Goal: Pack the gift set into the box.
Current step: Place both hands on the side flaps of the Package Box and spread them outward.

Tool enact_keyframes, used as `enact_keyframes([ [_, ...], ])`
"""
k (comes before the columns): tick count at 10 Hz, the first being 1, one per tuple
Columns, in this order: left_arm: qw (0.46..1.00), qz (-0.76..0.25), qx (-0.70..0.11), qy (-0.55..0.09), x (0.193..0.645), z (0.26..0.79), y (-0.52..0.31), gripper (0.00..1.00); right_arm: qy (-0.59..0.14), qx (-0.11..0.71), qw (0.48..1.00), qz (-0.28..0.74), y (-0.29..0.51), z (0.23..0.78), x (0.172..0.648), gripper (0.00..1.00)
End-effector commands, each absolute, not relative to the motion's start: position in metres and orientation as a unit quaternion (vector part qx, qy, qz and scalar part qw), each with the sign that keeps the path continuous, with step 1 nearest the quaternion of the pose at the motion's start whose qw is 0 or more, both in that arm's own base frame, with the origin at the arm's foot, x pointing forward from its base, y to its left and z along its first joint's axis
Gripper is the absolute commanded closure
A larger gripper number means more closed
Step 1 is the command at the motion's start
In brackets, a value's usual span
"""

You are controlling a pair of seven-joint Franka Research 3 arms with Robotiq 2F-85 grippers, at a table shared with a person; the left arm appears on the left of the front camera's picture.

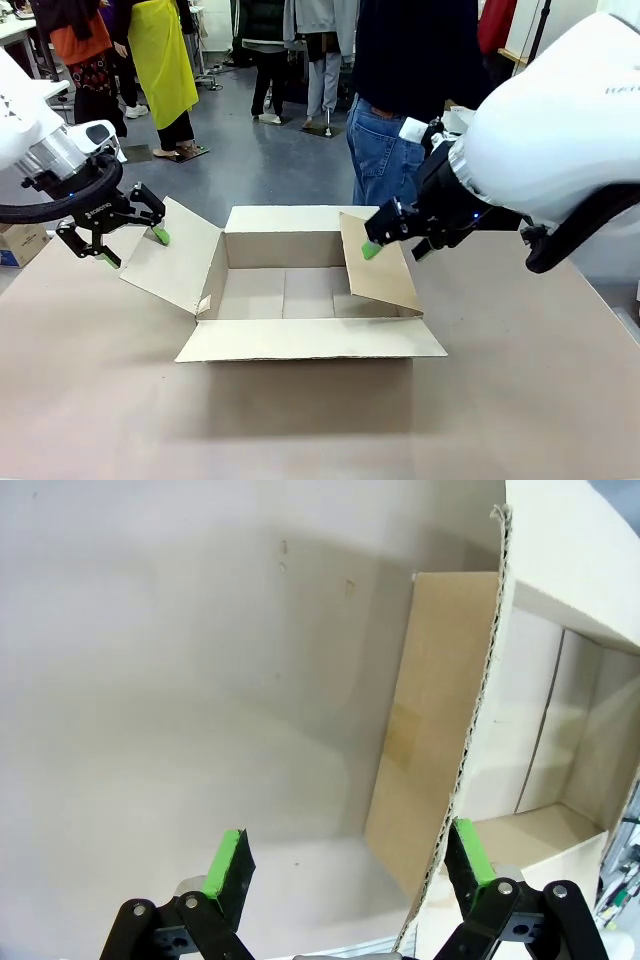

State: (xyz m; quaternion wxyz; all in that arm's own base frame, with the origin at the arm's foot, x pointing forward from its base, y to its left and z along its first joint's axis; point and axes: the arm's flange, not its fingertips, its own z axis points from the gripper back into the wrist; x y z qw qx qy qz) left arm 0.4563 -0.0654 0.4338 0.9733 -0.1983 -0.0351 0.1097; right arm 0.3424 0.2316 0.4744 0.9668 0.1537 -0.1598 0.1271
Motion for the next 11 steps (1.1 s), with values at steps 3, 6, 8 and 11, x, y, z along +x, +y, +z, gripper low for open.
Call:
enact_keyframes([
  [3,0.974,0.115,-0.189,-0.036,0.455,0.435,-0.066,0.0,-0.064,-0.191,0.979,0.012,0.335,0.482,0.37,0.0],
  [6,0.974,0.115,-0.189,-0.036,0.455,0.435,-0.066,0.0,-0.137,-0.1,0.985,0.042,0.31,0.479,0.353,0.0],
  [8,0.974,0.115,-0.189,-0.036,0.455,0.435,-0.066,0.0,-0.188,-0.07,0.979,0.028,0.342,0.474,0.371,0.0],
  [11,0.974,0.115,-0.189,-0.036,0.455,0.435,-0.066,0.0,-0.177,-0.071,0.982,-0.003,0.37,0.449,0.41,0.0],
])
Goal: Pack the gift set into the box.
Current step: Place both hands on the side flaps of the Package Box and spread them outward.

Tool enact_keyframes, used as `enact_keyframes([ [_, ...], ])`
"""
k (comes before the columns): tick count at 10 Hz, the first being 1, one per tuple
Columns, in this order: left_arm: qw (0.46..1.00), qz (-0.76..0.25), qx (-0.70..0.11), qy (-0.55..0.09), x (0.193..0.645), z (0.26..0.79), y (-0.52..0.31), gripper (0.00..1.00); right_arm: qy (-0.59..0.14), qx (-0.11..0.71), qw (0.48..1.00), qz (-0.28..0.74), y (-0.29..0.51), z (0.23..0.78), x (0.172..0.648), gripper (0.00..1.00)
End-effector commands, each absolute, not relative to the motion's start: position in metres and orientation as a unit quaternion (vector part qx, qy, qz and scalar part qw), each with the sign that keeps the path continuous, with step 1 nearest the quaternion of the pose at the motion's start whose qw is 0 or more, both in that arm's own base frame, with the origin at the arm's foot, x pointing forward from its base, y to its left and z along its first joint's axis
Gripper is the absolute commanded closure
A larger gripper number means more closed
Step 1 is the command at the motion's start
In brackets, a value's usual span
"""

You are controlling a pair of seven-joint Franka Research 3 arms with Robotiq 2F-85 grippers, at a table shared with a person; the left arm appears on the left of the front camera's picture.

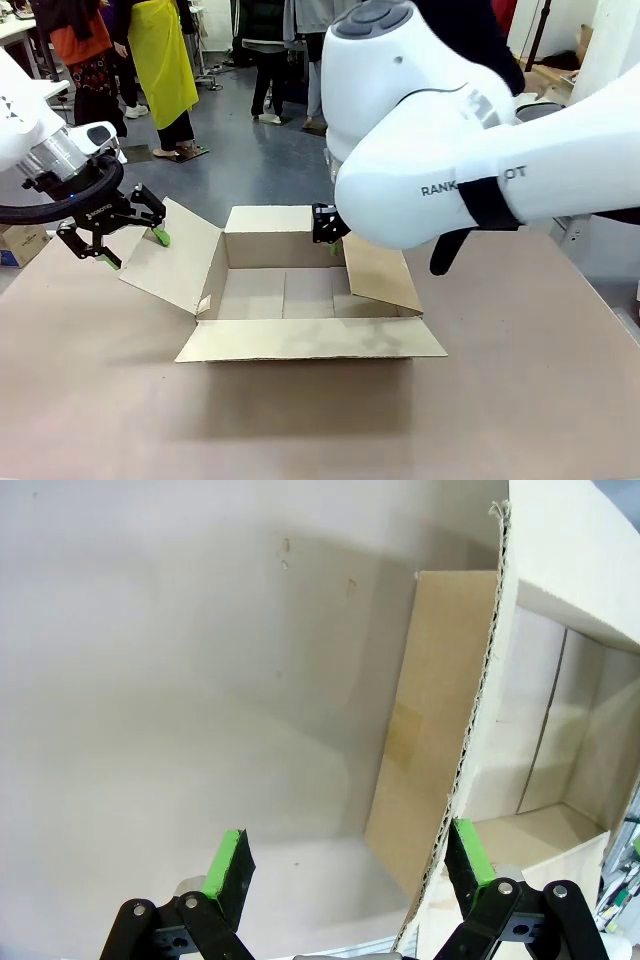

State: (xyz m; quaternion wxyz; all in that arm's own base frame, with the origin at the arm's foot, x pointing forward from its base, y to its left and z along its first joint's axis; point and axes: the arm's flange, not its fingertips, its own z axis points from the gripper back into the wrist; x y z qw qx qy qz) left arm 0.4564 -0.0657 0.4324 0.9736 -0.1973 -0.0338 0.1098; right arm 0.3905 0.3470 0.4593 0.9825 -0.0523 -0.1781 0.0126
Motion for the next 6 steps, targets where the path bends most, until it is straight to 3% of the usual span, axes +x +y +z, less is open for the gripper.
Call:
enact_keyframes([
  [1,0.974,0.115,-0.189,-0.036,0.455,0.435,-0.066,0.0,-0.178,-0.098,0.979,-0.022,0.381,0.438,0.424,0.0],
  [6,0.974,0.115,-0.189,-0.036,0.455,0.435,-0.066,0.0,-0.176,-0.183,0.965,-0.058,0.382,0.407,0.448,0.0],
])
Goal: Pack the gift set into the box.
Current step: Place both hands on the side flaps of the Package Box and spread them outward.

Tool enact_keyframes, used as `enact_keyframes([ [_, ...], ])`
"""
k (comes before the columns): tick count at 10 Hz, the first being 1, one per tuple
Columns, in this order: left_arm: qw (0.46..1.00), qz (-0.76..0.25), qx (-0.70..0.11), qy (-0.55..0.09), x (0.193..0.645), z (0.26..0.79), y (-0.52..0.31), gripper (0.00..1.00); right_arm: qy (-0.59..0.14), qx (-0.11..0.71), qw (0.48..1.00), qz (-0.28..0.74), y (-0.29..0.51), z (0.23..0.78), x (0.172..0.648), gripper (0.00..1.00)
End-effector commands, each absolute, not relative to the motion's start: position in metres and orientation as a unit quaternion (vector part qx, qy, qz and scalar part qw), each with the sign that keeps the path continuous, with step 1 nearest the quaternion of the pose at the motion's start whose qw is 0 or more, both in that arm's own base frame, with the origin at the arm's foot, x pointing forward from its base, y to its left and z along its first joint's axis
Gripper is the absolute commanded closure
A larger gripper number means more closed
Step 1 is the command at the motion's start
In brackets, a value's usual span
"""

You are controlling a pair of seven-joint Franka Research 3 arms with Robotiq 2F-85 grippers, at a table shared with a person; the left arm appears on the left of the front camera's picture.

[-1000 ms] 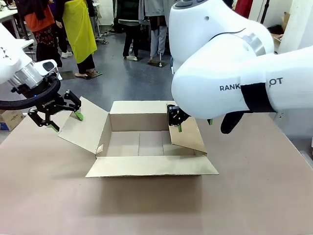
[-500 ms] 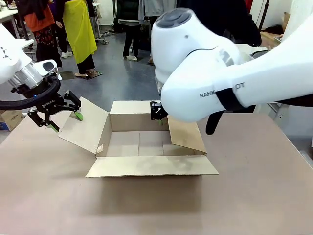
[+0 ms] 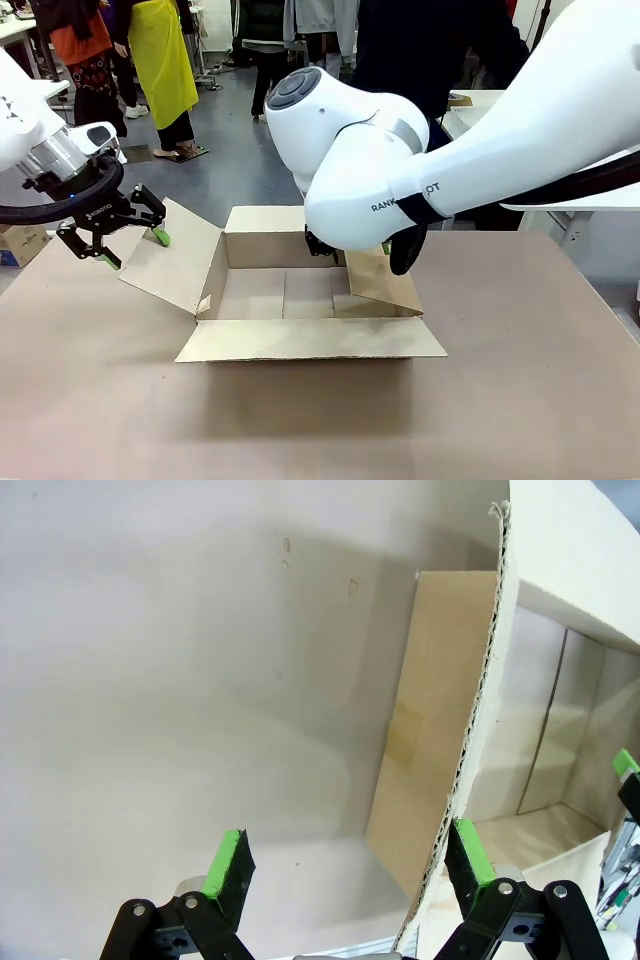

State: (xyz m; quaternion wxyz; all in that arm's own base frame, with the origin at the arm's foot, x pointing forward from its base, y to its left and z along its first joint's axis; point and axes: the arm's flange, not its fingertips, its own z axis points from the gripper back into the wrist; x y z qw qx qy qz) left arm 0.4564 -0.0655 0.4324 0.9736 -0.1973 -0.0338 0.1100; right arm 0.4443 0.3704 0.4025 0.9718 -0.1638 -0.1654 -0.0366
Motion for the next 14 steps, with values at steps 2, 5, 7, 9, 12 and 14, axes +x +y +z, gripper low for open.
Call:
enact_keyframes([
  [2,0.974,0.115,-0.189,-0.036,0.455,0.435,-0.066,0.0,-0.192,-0.203,0.957,-0.071,0.369,0.416,0.445,0.0],
  [5,0.974,0.115,-0.189,-0.036,0.455,0.435,-0.066,0.0,-0.204,-0.201,0.953,-0.099,0.326,0.445,0.435,0.0],
  [7,0.974,0.115,-0.189,-0.036,0.455,0.435,-0.066,0.0,-0.196,-0.175,0.959,-0.105,0.291,0.455,0.428,0.0],
  [9,0.974,0.115,-0.189,-0.036,0.455,0.435,-0.066,0.0,-0.184,-0.132,0.967,-0.115,0.247,0.463,0.428,0.0],
  [12,0.974,0.115,-0.189,-0.036,0.455,0.435,-0.066,0.0,-0.16,-0.05,0.978,-0.122,0.182,0.452,0.433,0.0],
  [14,0.974,0.115,-0.189,-0.036,0.455,0.435,-0.066,0.0,-0.147,0.06,0.982,-0.103,0.137,0.435,0.434,0.0],
])
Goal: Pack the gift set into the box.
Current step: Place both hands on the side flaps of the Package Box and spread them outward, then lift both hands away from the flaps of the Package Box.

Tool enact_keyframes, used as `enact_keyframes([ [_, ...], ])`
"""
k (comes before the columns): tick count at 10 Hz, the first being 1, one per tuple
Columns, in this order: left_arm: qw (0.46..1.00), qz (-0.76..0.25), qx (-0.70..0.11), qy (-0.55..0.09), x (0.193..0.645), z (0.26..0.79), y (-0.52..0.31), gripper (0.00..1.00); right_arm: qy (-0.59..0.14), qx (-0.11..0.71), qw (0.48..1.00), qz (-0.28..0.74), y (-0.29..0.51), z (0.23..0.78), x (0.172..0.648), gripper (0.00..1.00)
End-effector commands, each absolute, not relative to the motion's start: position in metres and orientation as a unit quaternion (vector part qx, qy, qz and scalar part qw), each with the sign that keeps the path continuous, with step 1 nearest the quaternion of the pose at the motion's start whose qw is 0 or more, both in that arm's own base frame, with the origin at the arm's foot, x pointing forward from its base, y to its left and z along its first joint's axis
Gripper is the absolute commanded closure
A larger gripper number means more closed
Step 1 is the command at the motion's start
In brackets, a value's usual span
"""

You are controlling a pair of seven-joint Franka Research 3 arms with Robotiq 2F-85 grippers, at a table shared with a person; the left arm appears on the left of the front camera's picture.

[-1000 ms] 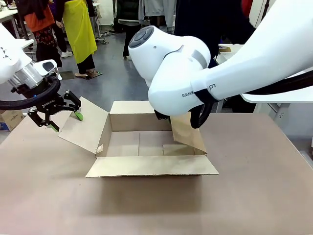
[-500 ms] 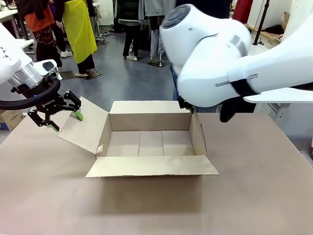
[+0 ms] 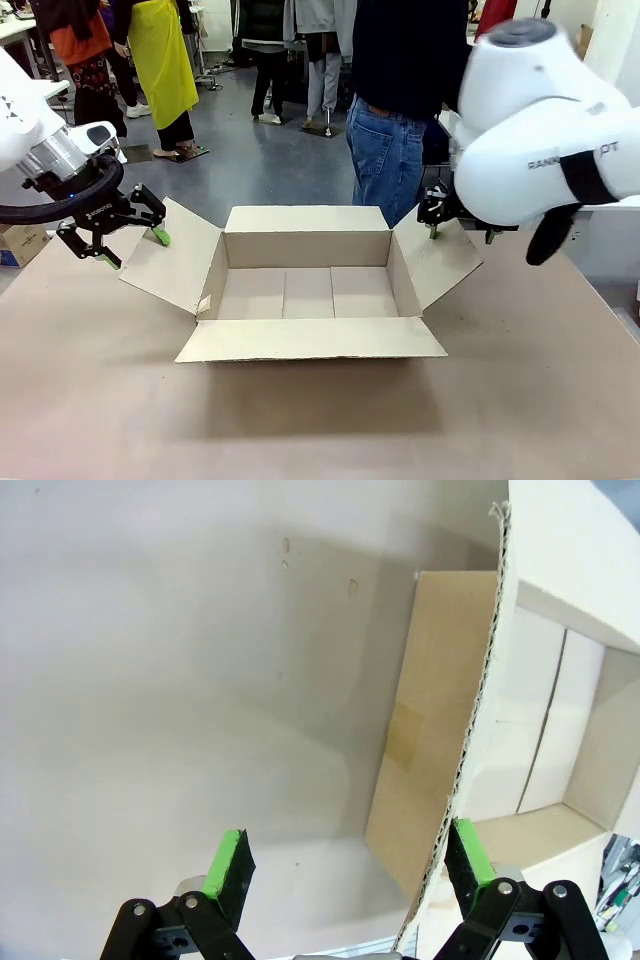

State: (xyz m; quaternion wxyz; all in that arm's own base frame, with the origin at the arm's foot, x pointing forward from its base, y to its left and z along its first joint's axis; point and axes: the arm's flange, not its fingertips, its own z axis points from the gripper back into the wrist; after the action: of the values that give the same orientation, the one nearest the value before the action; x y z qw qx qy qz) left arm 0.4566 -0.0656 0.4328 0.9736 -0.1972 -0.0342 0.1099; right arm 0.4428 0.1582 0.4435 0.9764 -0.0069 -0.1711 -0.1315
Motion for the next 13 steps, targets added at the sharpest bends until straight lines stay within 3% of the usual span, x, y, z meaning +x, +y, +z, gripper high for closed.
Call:
enact_keyframes([
  [1,0.974,0.115,-0.189,-0.036,0.4554,0.4346,-0.0656,0.0,-0.173,-0.053,0.974,-0.134,0.1805,0.4518,0.4416,0.0],
  [13,0.974,0.115,-0.189,-0.036,0.4554,0.4346,-0.0656,0.0,-0.173,-0.053,0.974,-0.134,0.1805,0.4518,0.4416,0.0],
])
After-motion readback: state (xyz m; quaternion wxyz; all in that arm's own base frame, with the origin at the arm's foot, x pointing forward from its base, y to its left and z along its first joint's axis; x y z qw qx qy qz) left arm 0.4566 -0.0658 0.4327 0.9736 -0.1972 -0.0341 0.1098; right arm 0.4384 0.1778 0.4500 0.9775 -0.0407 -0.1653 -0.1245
